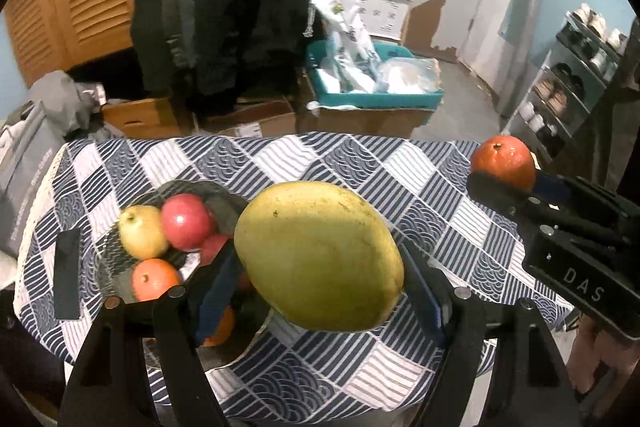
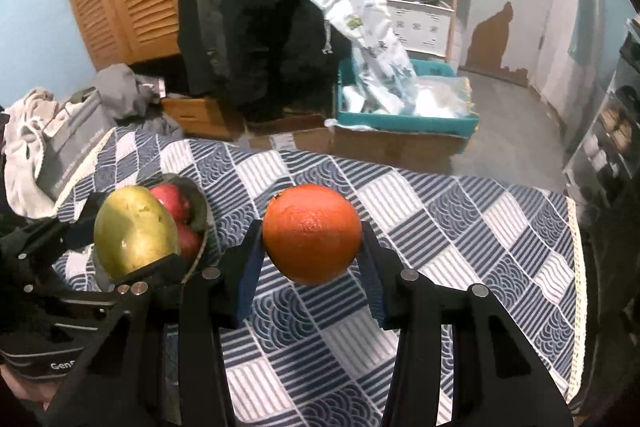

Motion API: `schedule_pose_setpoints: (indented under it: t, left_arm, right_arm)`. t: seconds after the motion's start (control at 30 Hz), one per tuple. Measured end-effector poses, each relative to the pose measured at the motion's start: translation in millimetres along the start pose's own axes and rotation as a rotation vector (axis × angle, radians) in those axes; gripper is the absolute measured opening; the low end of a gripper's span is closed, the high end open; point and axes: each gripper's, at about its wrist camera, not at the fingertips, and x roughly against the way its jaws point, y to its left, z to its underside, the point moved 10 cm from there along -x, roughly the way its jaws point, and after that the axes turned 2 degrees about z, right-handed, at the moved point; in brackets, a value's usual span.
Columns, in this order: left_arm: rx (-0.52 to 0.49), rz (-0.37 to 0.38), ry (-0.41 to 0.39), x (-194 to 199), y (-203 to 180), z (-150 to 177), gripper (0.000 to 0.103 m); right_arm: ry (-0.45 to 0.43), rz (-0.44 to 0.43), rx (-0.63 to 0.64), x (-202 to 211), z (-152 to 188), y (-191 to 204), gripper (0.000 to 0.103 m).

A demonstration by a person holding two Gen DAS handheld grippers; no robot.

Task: Organize fruits
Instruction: 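Lift and carry the pear and tangerine in both tools toward the glass bowl, then lower the pear and tangerine into the glass bowl and open both tools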

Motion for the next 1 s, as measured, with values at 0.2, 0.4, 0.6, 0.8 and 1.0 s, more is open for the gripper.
schedule_pose_setpoints:
  t: [0.2,0.4,0.6,0.8,1.0]
  left_arm:
    - [0.048,-0.026,-0.01,5.0,33.6,1.7,0.079]
    - [0.109,-0.053,0.003,2.7,68.8,7.3,0.079]
    - [0.158,-0.083,0.014,0.2,104.0,16.2,0.079]
    - [0.208,-0.11,0.034,-4.8,138.9,29.4,0.079]
    - [0.247,-0.133,0.054,-10.2,167.9,41.3,0.079]
  right_arm:
    - [0.004,-0.023,0.024,-10.6,-10.1,26.8,0.045]
    - [0.02,-0.058,0.036,-24.8,-17.7,52.4,0.045]
    - [0.058,-0.099,0.059,-48.4,-17.5,88.2,0.045]
    - [0.099,-0.124,0.099,-71.3,-12.6,122.0,0.045]
    - [0.127,-0.142,0.137,-86.2,-9.6,149.9,0.045]
